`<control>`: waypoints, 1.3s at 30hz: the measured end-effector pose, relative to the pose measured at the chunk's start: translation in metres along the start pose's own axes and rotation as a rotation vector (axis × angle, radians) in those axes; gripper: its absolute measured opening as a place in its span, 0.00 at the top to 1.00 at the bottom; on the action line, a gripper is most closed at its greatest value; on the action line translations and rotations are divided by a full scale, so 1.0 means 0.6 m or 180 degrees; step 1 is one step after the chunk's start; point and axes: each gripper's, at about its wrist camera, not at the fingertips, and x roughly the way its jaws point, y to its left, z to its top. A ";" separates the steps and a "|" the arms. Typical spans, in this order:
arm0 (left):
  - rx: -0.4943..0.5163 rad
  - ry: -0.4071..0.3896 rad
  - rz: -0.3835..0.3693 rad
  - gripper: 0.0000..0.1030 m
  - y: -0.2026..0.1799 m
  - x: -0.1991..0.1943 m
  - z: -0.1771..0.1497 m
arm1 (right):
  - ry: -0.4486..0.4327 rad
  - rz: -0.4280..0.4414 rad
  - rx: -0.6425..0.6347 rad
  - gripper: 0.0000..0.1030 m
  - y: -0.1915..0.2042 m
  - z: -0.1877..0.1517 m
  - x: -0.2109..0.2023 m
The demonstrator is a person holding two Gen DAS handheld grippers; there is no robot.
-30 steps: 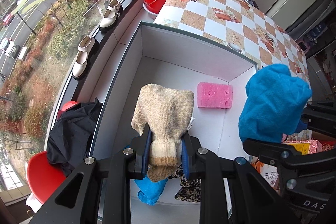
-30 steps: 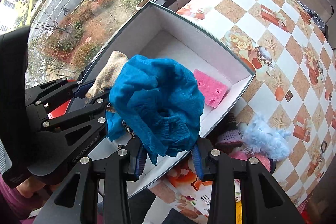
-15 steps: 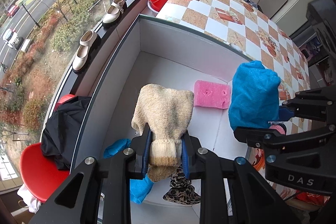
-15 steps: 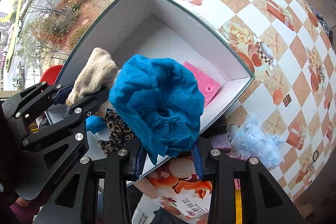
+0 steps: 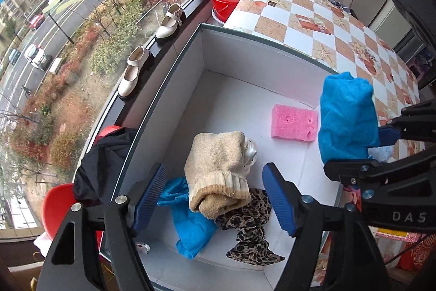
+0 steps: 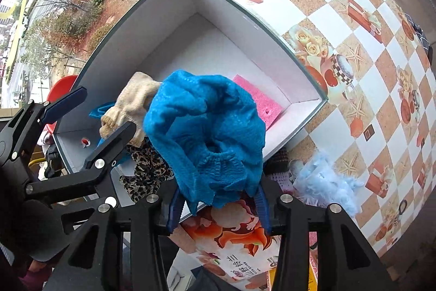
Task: Organize soft objects
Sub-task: 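Open both tools to release the glove and cloth into the box, then move both tools back toward the remaining pile of soft items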
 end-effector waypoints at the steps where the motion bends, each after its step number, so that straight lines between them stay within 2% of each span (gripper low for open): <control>1: -0.0023 0.0026 -0.0046 0.24 0.003 0.001 -0.002 | -0.0004 -0.0001 0.0048 0.43 -0.006 0.000 -0.001; 3: -0.0086 0.0148 -0.0153 0.20 0.010 0.008 -0.002 | -0.0032 -0.0007 0.0174 0.17 -0.019 -0.001 -0.008; 5: -0.0183 0.0198 -0.0294 0.19 0.016 0.004 -0.007 | -0.0084 0.0020 0.0339 0.06 -0.033 -0.001 -0.017; 6: -0.0203 0.0186 -0.0334 0.18 0.017 -0.002 -0.010 | -0.0122 0.0028 0.0429 0.04 -0.040 -0.002 -0.023; 9: -0.0208 0.0089 -0.0430 0.03 0.014 -0.031 -0.015 | -0.0292 0.0105 0.0605 0.01 -0.053 -0.003 -0.043; 10: -0.0217 0.0068 -0.0487 0.01 0.013 -0.040 -0.016 | -0.0337 0.0116 0.0625 0.01 -0.052 -0.004 -0.049; 15: -0.0298 0.0060 -0.0661 0.00 0.010 -0.070 -0.019 | -0.0435 0.0144 0.0551 0.01 -0.033 -0.004 -0.062; 18: -0.0289 0.0078 -0.0681 0.00 0.006 -0.080 -0.020 | -0.0439 0.0195 0.0584 0.01 -0.035 -0.009 -0.065; 20: -0.0274 0.0109 -0.0707 0.00 0.002 -0.083 -0.020 | -0.0464 0.0238 0.0664 0.01 -0.046 -0.017 -0.072; 24: -0.0291 0.0217 -0.0905 0.00 -0.004 -0.087 -0.019 | -0.0541 0.0360 0.0906 0.01 -0.079 -0.044 -0.100; 29: -0.0255 0.0347 -0.1080 0.00 -0.021 -0.091 -0.014 | -0.0738 0.0558 0.1328 0.01 -0.143 -0.107 -0.161; 33: 0.0029 0.0451 -0.1119 0.01 -0.064 -0.092 0.000 | -0.0895 0.0662 0.1729 0.01 -0.203 -0.178 -0.202; 39: 0.0642 0.0584 -0.1162 0.00 -0.172 -0.084 0.033 | -0.0955 0.0649 0.2375 0.01 -0.302 -0.295 -0.224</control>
